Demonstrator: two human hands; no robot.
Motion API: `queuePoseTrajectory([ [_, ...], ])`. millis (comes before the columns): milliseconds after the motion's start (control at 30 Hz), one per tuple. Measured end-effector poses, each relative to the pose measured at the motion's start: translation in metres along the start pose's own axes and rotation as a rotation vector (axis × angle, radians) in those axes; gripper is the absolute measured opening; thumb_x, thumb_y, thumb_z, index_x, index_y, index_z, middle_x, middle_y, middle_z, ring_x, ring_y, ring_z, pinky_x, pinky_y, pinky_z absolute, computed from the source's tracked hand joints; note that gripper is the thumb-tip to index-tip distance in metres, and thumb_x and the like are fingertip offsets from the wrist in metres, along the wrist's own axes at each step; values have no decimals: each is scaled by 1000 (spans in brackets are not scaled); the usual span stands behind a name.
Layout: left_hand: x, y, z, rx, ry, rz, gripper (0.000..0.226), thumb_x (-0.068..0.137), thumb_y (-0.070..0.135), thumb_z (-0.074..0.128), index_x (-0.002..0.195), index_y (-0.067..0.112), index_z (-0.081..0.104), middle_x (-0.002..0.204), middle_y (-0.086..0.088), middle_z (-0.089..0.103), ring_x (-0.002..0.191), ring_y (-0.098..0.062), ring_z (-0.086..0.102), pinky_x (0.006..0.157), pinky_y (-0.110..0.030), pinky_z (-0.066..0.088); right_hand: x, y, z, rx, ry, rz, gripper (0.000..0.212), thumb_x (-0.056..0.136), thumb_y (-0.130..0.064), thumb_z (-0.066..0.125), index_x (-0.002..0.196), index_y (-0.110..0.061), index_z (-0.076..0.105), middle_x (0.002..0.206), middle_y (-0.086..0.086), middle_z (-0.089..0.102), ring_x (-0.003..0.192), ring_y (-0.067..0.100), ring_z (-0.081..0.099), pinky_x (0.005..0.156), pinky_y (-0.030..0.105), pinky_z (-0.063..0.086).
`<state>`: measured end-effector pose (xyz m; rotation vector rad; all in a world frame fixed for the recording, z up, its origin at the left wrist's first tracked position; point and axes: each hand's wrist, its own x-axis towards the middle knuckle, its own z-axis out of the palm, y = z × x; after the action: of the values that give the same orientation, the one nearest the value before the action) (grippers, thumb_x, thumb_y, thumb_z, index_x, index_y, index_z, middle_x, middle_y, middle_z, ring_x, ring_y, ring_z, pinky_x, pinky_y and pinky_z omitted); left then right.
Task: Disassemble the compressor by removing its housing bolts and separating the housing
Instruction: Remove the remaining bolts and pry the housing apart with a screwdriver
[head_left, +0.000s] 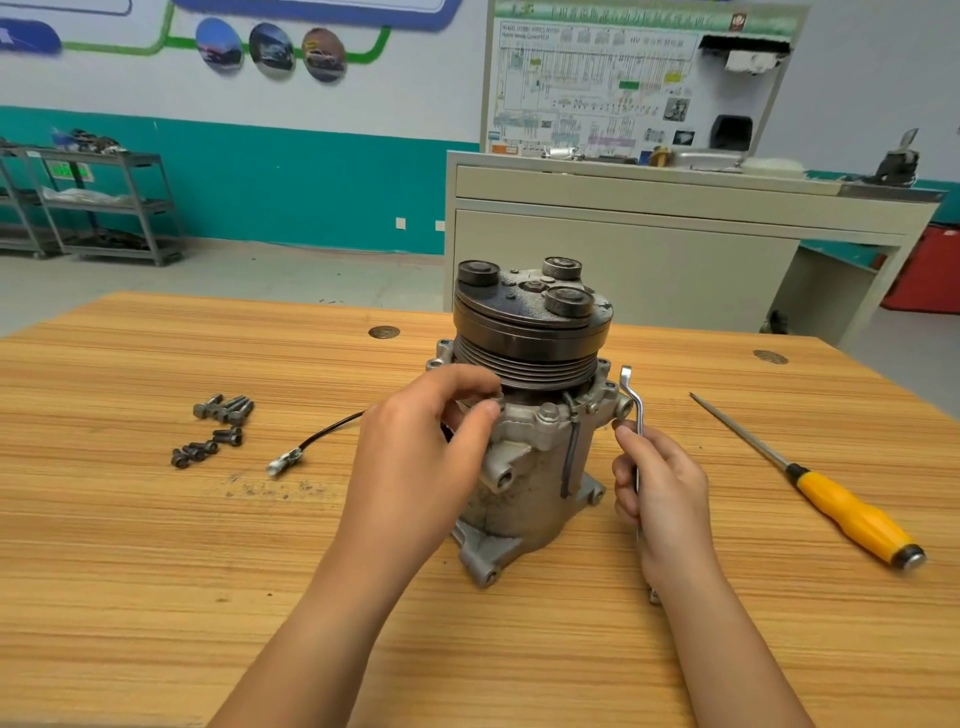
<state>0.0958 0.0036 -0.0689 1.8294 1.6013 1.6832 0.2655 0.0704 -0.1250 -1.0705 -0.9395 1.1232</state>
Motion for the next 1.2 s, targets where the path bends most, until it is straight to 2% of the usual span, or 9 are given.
queuePoseTrajectory([
  [133, 4, 0, 5, -45, 37, -64, 22, 75, 18, 73, 74, 32, 56, 70, 8, 61, 61, 2, 49, 56, -8, 37, 0, -1, 0, -4, 3, 0, 6, 89, -16, 56, 86, -18, 60, 44, -7, 44, 35, 3, 32, 33, 16, 25],
  [300, -5, 0, 8, 8, 11, 23, 18, 84, 22, 59, 100, 30, 64, 82, 28, 57, 79, 14, 53, 66, -5, 39, 1, 0, 0, 4, 6, 11, 4, 89, -16, 57, 86, -17, 61, 45, -8, 45, 36, 4, 31, 34, 16, 24],
  [433, -6, 0, 6, -24, 47, 1, 26, 82, 9, 64, 79, 35, 59, 72, 19, 62, 73, 9, 55, 61, -5, 38, 2, 2, -1, -3, 10, 17, 4, 88, -17, 58, 88, -16, 61, 44, -8, 45, 36, 4, 31, 34, 16, 25],
  [600, -2, 2, 7, 110, 80, 36, 12, 75, 25, 68, 76, 28, 56, 72, 16, 58, 72, -4, 52, 63, -9, 36, 3, 2, -2, 2, 4, 18, 3, 88, -17, 58, 86, -17, 61, 45, -8, 45, 35, 4, 31, 33, 15, 24],
  [767, 7, -1, -9, 280, -149, 232, 24, 87, 14, 63, 110, 17, 69, 93, 12, 58, 81, -1, 51, 73, -7, 36, 3, 3, -3, 7, 8, 14, 5, 88, -16, 58, 85, -16, 62, 44, -8, 46, 34, 5, 31, 33, 15, 23],
  [867, 21, -2, -25, 332, -322, 327, 28, 85, 4, 63, 110, 16, 69, 96, 8, 61, 87, -7, 57, 76, -12, 42, 3, 3, -2, 10, 0, 19, 8, 89, -16, 57, 82, -16, 62, 45, -7, 45, 34, 5, 30, 34, 14, 22],
  [967, 36, 5, -31, 404, -426, 360, 22, 85, 22, 62, 104, 16, 71, 92, 11, 60, 82, -4, 54, 74, -14, 43, 3, 3, -2, 16, -7, 23, 9, 89, -16, 57, 81, -16, 61, 45, -6, 45, 35, 5, 30, 34, 15, 21],
  [1067, 40, 12, -27, 538, -431, 340, 36, 77, 51, 46, 93, 24, 65, 83, 14, 54, 79, -5, 51, 72, -23, 46, 2, 2, -4, 19, -14, 22, 9, 89, -16, 57, 81, -15, 60, 45, -6, 45, 34, 5, 30, 34, 15, 22],
  [1200, 31, 13, -26, 130, -375, 173, 12, 84, 26, 59, 89, 37, 59, 87, 21, 62, 85, 3, 59, 71, -8, 45, 2, 2, -4, 12, -21, 25, 8, 89, -17, 57, 81, -14, 59, 46, -5, 45, 34, 6, 30, 34, 16, 22],
])
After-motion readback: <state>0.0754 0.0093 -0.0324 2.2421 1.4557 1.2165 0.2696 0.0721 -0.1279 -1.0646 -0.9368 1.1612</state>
